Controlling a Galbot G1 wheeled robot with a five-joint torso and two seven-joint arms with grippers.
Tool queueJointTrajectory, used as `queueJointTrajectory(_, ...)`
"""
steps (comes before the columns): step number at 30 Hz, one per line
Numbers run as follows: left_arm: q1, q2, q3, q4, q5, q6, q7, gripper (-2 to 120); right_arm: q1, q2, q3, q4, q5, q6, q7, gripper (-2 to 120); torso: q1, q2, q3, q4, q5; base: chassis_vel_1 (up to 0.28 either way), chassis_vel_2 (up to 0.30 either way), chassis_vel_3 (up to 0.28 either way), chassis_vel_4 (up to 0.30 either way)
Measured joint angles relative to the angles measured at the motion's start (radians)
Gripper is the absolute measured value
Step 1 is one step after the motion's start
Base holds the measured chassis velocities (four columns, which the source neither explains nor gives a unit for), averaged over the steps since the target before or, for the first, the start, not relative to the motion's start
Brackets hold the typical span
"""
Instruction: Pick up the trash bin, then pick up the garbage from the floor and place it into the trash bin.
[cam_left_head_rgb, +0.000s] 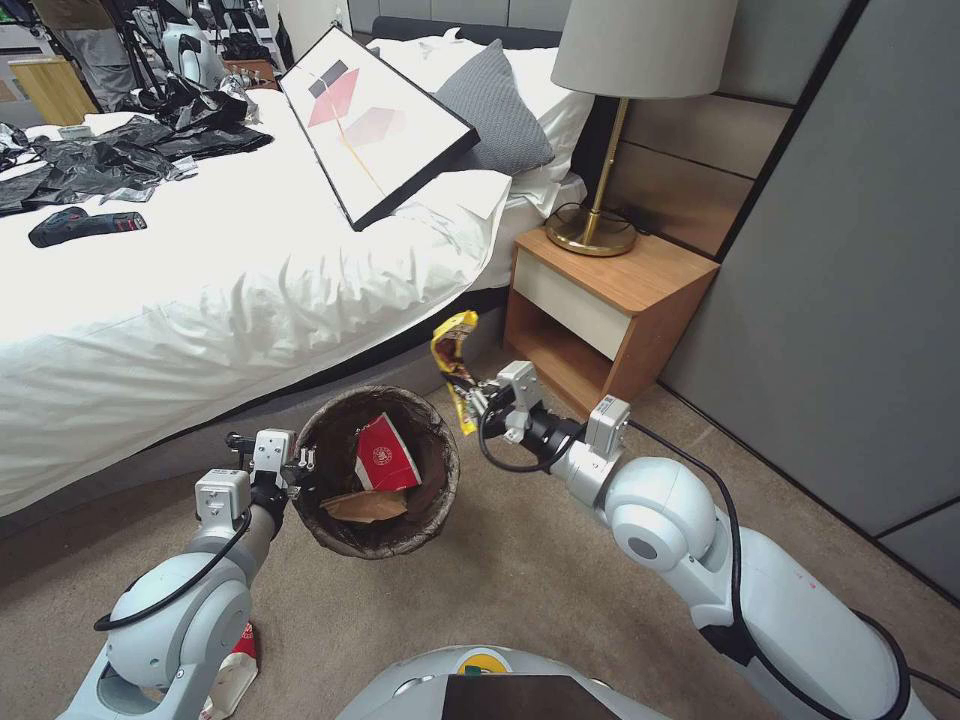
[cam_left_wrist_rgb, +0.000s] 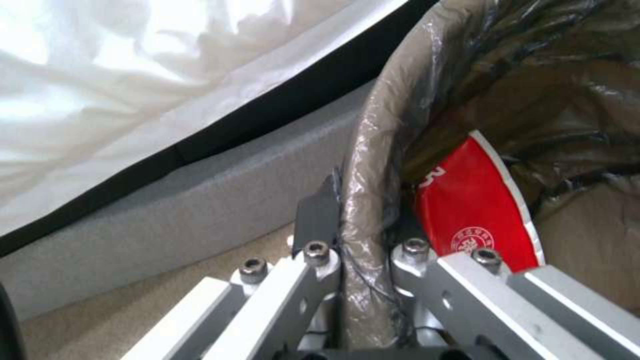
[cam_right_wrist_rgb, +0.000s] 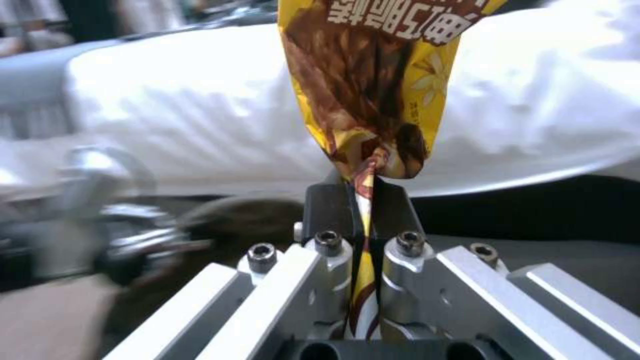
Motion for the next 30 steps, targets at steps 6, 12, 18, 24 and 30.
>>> queueJointTrajectory(6, -0.001, -0.006, 0.005, 0.0, 0.001, 0.001, -0.002, 3, 0.111, -0.031, -0.144, 0.027, 0.037, -0.029, 0.009, 0, 0.0, 0.0, 0.0, 0.0003, -0.0001, 0.0, 0.0, 0.0, 0.0)
queueJointTrajectory(12, -0.003, -0.011, 0.011, 0.0, 0.003, 0.001, -0.004, 3, 0.157, -0.024, -0.264, 0.033, 0.063, -0.065, 0.069, 0, 0.0, 0.0, 0.0, 0.0001, -0.0001, 0.0, 0.0, 0.0, 0.0)
queueJointTrajectory(18, -0.005, -0.015, 0.012, 0.0, 0.003, 0.001, -0.005, 3, 0.166, -0.009, -0.31, 0.029, 0.063, -0.11, 0.112, -1, 0.0, 0.0, 0.0, 0.0001, -0.0001, 0.0, 0.0, 0.0, 0.0)
queueJointTrajectory(24, -0.01, -0.016, 0.012, 0.0, 0.003, 0.002, -0.006, 3, 0.168, 0.012, -0.362, 0.012, 0.059, -0.148, 0.206, 25, 0.0, 0.0, 0.0, 0.0001, -0.0001, 0.0, 0.0, 0.0, 0.0)
queueJointTrajectory(30, -0.013, -0.014, 0.012, 0.003, 0.001, 0.002, -0.006, 3, 0.165, 0.029, -0.389, -0.005, 0.052, -0.152, 0.222, 44, 0.0, 0.0, 0.0, 0.0001, -0.0001, 0.0, 0.0, 0.0, 0.0)
